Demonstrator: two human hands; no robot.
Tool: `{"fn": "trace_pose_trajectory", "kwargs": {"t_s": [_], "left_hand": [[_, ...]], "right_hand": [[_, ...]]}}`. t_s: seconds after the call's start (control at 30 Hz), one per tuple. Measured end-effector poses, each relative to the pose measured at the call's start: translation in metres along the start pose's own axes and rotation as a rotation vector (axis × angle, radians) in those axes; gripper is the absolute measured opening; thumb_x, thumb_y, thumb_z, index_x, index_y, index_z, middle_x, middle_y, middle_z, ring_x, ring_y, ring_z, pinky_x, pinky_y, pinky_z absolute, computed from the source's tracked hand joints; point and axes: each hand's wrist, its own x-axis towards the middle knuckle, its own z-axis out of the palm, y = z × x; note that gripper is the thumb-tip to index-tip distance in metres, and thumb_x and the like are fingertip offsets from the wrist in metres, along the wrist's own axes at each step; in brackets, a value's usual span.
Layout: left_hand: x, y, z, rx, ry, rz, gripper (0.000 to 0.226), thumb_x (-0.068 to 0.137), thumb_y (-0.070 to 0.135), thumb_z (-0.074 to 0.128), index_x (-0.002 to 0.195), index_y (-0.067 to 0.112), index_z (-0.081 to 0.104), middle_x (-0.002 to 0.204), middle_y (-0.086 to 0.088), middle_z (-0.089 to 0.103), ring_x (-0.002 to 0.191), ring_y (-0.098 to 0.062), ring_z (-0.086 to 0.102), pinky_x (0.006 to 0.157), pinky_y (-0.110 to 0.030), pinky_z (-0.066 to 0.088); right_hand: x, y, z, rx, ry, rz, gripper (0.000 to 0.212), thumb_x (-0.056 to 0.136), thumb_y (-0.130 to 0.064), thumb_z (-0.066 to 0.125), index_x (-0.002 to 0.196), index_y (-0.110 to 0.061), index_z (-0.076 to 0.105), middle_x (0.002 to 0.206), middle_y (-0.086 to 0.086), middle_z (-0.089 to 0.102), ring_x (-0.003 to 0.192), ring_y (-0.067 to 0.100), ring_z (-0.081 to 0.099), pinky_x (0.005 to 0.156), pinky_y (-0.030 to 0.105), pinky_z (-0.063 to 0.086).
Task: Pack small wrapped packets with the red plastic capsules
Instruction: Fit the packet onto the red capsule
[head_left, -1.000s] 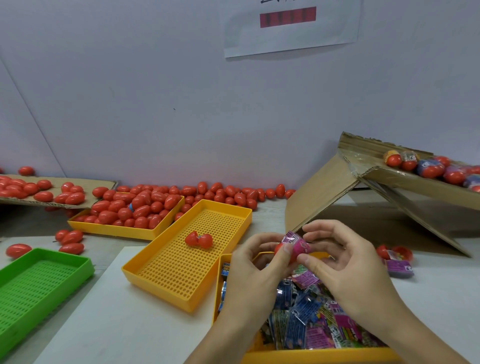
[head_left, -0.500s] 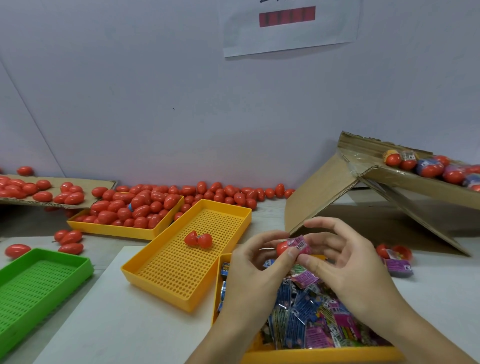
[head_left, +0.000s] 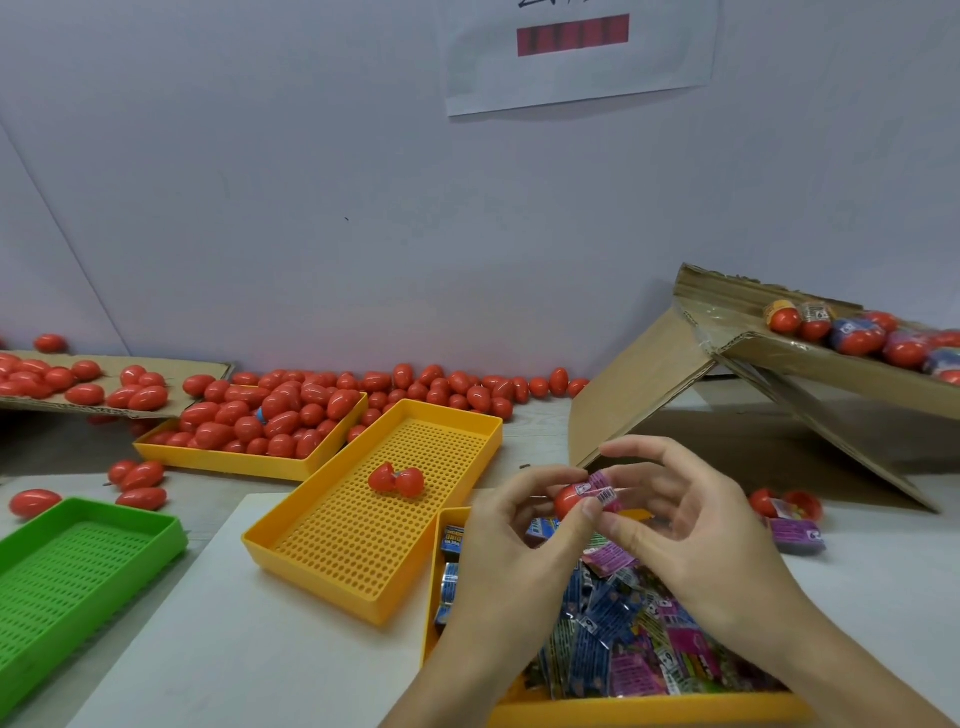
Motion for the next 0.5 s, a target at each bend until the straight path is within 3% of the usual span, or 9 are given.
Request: {"fn": "trace_pose_trajectory", "kwargs": {"t_s": [0.2,0.37,0.5], "left_hand": [[0.0024,-0.0008,-0.0009,-0.134,0.026,-0.081,0.021,0.085,0.029,0.071,0.104,0.021,0.074,0.094,-0.002,0.075,0.093,-0.021,0.073,0.078,-0.033,0.061],[0.0014,-0.0002,0.0002,-0.146,0.000,-0.095,0.023,0.085,0.035,0.067,0.103,0.023,0.072,0.095,0.005,0.073,0.092,-0.014,0.072,0.069,-0.023,0.058],[0.0014,-0.0011,0.0015,-0.170,-0.046,-0.126,0.021,0.084,0.037,0.067,0.101,0.026,0.074,0.096,0.004,0.074,0.092,-0.016,0.073,0.076,-0.028,0.061]], "right_hand": [[-0.0032,0.0009,0.0052,-0.174,0.076,-0.064,0.037,0.069,-0.038,0.077,0.104,-0.036,0.066,0.101,-0.013,0.070,0.098,0.007,0.067,0.075,0.029,0.060],[-0.0051,-0.0012,0.0095,-0.458,0.120,-0.192,0.035,0.073,-0.039,0.081,0.105,-0.033,0.069,0.099,-0.020,0.064,0.098,0.005,0.062,0.066,0.015,0.051],[-0.0068,-0.0015,0.0091,-0.534,0.120,-0.226,0.037,0.073,-0.029,0.084,0.107,-0.029,0.070,0.102,-0.020,0.061,0.099,0.001,0.058,0.069,0.004,0.042]]}}
